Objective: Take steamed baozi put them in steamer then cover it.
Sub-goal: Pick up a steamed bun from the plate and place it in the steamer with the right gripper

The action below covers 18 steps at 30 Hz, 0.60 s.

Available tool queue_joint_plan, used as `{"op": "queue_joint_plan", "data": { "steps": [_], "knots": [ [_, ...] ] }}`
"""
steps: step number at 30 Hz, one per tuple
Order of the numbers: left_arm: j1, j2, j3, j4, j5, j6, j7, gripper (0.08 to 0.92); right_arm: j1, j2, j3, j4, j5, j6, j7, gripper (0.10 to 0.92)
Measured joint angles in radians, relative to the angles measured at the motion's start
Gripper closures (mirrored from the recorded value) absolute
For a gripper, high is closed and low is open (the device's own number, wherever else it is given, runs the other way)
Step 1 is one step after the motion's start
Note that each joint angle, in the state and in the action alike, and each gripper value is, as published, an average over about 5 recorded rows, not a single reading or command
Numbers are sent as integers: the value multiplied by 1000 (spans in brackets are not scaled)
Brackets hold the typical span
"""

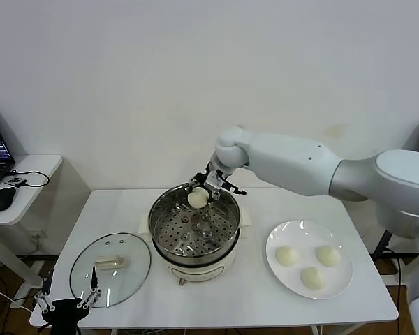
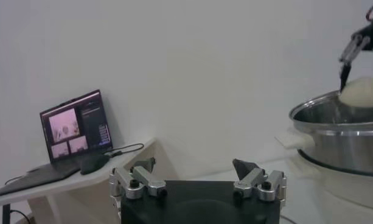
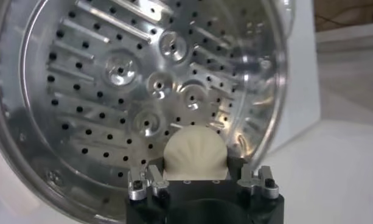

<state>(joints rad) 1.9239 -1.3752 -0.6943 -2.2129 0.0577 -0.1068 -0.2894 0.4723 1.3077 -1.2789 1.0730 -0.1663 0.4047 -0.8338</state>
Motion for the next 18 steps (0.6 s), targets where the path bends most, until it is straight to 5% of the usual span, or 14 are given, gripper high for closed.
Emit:
{"op": "queue_joint_plan", "data": {
  "steps": [12,18],
  "knots": [
    [-1,-3,-7,-2,0,-4,-5,177,-41,76,9,-102,-104,98,50,366],
    [-4,-4,-8,-5,0,-5,-5,177,-39,97,6,-120,-117,121,61,234]
  ]
}}
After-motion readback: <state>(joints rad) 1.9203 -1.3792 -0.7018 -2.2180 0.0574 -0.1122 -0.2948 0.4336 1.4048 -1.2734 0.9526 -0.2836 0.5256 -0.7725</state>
